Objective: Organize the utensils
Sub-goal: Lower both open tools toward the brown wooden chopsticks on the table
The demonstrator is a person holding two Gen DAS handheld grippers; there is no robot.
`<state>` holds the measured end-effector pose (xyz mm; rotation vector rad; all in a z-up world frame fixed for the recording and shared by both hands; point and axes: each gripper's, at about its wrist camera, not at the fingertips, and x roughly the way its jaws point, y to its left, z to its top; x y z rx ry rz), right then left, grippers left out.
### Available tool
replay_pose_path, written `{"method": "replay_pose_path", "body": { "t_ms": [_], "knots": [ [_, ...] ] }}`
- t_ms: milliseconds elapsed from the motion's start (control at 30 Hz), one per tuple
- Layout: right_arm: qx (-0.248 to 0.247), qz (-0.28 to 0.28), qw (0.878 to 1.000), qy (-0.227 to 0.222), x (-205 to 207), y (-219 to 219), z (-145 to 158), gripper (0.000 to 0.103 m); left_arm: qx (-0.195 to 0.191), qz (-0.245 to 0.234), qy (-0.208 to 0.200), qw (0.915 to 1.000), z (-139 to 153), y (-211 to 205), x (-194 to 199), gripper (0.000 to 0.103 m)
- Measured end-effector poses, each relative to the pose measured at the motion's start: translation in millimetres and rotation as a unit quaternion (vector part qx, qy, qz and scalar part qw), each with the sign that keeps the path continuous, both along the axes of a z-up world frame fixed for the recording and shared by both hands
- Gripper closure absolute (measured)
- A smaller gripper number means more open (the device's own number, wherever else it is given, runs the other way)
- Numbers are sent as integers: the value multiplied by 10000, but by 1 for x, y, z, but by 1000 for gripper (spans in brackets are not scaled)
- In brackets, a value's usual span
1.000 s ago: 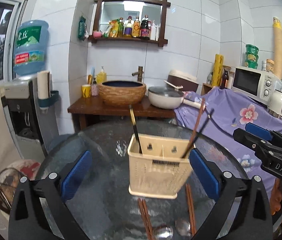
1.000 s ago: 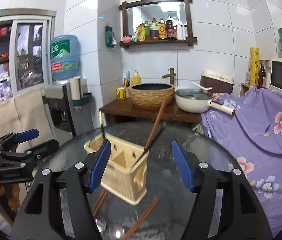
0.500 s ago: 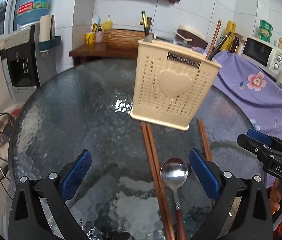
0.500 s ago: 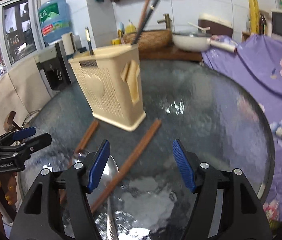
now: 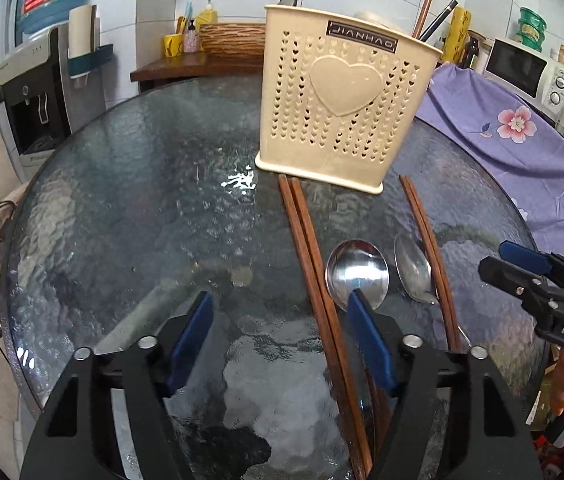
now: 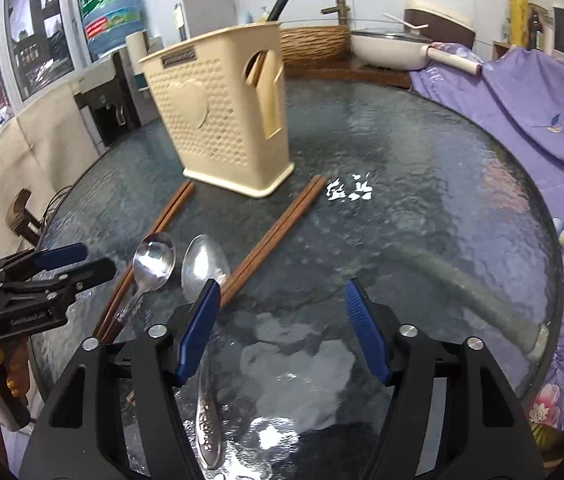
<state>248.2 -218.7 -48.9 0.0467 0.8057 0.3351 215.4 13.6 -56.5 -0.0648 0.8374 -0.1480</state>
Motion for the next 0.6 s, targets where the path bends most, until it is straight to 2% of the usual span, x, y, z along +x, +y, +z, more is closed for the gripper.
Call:
{"method": "replay_pose_path", "body": {
  "t_ms": [233,400,600],
  "knots": [
    [252,-219,9983,481,33,6,-13,54,27,13,-2,10000,0,-1,1,44],
    [144,-422,9972,593,61,12,-17,57,100,96,-6,9999,2,4,9,45],
    [-304,-434,9965,654,74,15,-20,62,246,92,1,9997,3,8,19,46]
  ]
}}
